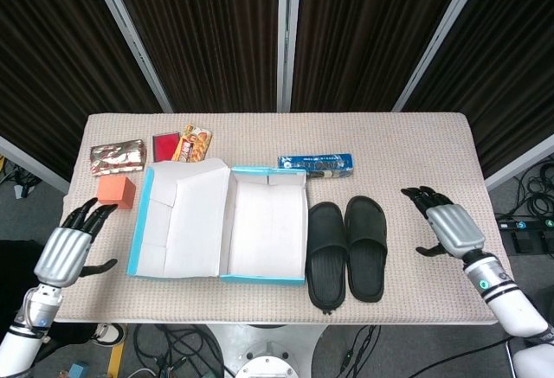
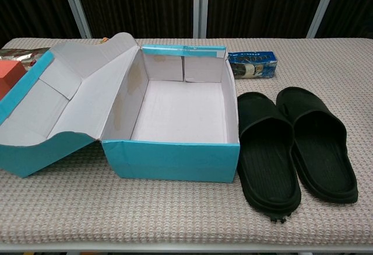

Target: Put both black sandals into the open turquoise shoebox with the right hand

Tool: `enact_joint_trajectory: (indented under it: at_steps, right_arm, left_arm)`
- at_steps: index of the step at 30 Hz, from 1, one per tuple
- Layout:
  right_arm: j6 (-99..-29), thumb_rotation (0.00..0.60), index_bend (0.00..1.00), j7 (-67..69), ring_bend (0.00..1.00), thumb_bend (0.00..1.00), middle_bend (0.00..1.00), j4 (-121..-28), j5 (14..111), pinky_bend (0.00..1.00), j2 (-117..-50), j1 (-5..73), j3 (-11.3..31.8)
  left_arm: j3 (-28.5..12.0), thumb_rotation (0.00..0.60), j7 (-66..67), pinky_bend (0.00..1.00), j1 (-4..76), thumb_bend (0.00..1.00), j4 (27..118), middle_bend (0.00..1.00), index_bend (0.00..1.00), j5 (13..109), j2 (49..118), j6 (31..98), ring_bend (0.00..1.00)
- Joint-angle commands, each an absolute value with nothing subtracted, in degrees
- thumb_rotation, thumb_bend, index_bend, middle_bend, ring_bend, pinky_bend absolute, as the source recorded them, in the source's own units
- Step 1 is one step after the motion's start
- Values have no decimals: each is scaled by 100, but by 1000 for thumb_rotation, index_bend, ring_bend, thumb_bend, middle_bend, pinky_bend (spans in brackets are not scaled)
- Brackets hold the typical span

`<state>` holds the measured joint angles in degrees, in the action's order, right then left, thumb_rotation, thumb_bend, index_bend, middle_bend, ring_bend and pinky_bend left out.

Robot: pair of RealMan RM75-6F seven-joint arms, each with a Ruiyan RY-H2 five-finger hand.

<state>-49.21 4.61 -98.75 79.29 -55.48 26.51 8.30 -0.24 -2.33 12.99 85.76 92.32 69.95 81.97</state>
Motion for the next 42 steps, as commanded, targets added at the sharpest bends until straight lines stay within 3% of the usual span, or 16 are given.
enact_joint_trajectory:
  at_steps: [1, 8, 14, 27, 42]
  right_arm:
    - [-3911, 600, 0, 308, 0, 0, 75, -10160, 7205, 164, -5467, 3462, 1031]
    - [-3215, 600, 0, -581, 0, 0, 76, -10018, 6043, 165, -5915, 4346, 959]
    - [-2911, 600, 0, -1205, 0, 0, 76, -9875, 4850, 174, -6243, 5134, 614]
    - [-3468, 600, 0, -2265, 0, 0, 75, -9930, 3108, 174, -6939, 6326, -257]
    - [-3711, 600, 2, -2554, 25, 0, 94, -9764, 2231, 184, -7363, 6961, -598]
  left_arm:
    - [-5, 600, -260, 166, 1303, 0, 8543, 144, 96, 9238, 6979, 8181, 41]
    - [19, 600, -430, 164, 1324, 0, 8466, 144, 96, 9268, 6942, 8150, 41]
    - [51, 600, -582, 163, 1331, 0, 8413, 144, 96, 9288, 6868, 8128, 41]
    - [103, 600, -665, 162, 1311, 0, 8385, 144, 96, 9290, 6813, 8102, 41]
    - [159, 600, -761, 162, 1315, 0, 8320, 144, 96, 9284, 6805, 8019, 41]
